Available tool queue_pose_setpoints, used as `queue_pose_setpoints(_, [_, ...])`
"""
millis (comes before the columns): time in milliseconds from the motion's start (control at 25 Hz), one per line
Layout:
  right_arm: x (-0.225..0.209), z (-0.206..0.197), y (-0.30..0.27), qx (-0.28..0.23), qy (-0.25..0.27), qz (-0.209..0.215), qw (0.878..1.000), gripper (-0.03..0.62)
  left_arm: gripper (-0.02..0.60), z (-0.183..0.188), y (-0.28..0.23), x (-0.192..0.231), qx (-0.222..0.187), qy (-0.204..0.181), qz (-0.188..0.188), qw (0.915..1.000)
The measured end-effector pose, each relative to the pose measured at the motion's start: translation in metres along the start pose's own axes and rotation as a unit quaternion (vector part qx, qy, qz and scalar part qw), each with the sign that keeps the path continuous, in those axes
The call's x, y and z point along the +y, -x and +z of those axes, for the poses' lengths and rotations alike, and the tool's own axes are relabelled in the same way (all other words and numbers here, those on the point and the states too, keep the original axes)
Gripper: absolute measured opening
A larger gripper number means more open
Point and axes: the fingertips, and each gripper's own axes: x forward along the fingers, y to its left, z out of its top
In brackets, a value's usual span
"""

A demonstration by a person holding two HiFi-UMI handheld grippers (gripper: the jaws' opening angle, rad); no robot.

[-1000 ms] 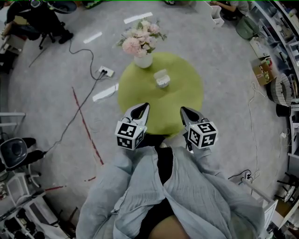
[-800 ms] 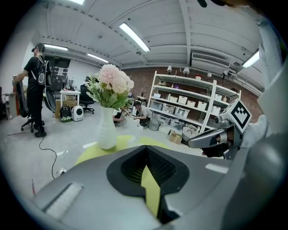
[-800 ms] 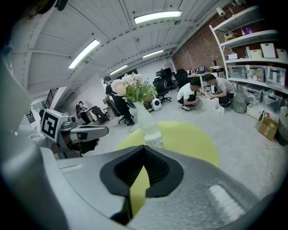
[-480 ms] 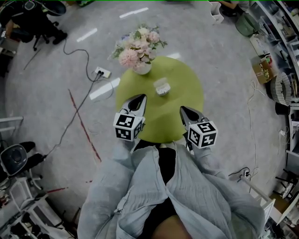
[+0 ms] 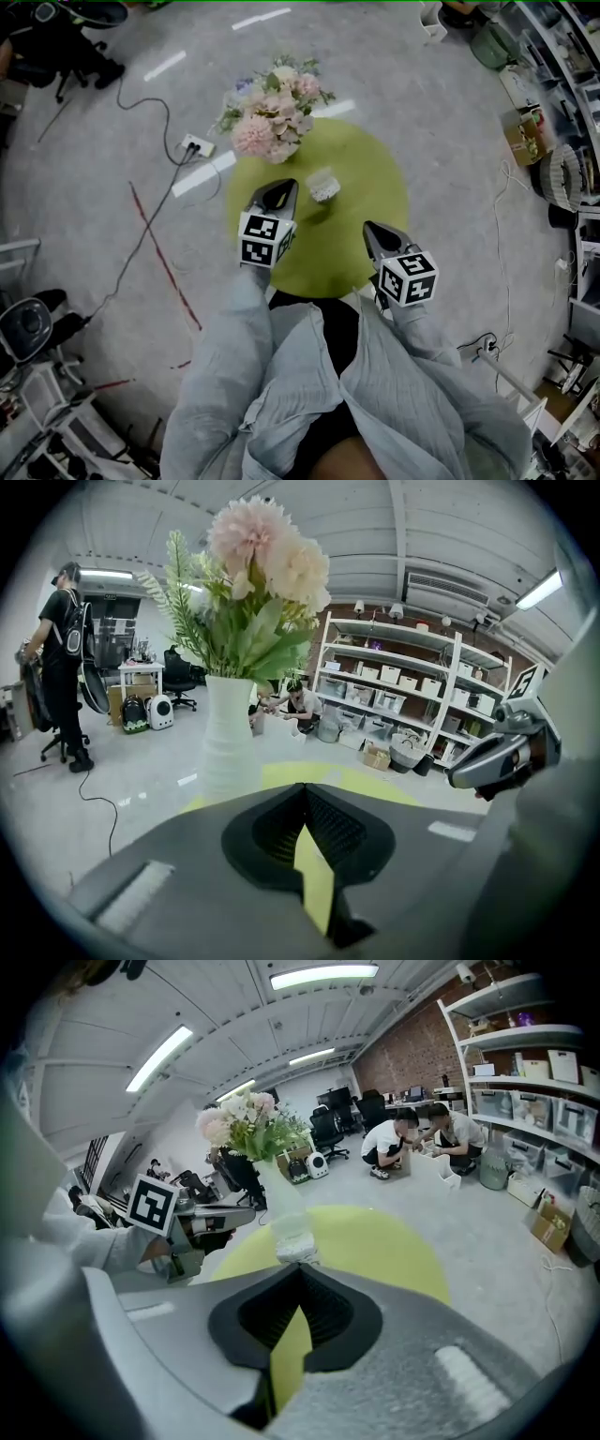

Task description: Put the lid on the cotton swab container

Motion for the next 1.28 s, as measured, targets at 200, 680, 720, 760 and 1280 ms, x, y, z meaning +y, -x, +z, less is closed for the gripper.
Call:
queue_pose_setpoints(200, [-0.009, 0.0, 0.002, 0.008, -0.004, -0.008, 1.0, 0.002, 0.018, 0.0, -0.019, 0.006, 0.009, -0.005, -0.001, 0.9999])
queue_pose_setpoints(680, [-0.023, -0.002, 0.003, 0.017, -0.01, -0.019, 1.0, 0.002, 0.018, -0.005, -0.047, 0.009, 0.034, -0.002, -0.019, 0.9992])
queue_pose_setpoints(720, [-0.024, -0.002, 0.003, 0.018, -0.01, -0.019, 1.0, 0.002, 0.018, -0.005, -0.047, 0.008, 0.034, -0.003, -0.021, 0.9992])
queue_pose_setpoints(760, [-0.024, -0.002, 0.003, 0.019, -0.011, -0.019, 1.0, 0.003, 0.018, -0.005, -0.047, 0.007, 0.035, -0.003, -0.023, 0.9991])
queue_pose_setpoints(1280, [-0.025, 0.0, 0.01, 0.013, -0.004, -0.023, 1.0, 0.002, 0.018, -0.012, -0.039, -0.023, 0.043, -0.059, -0.045, 0.9963])
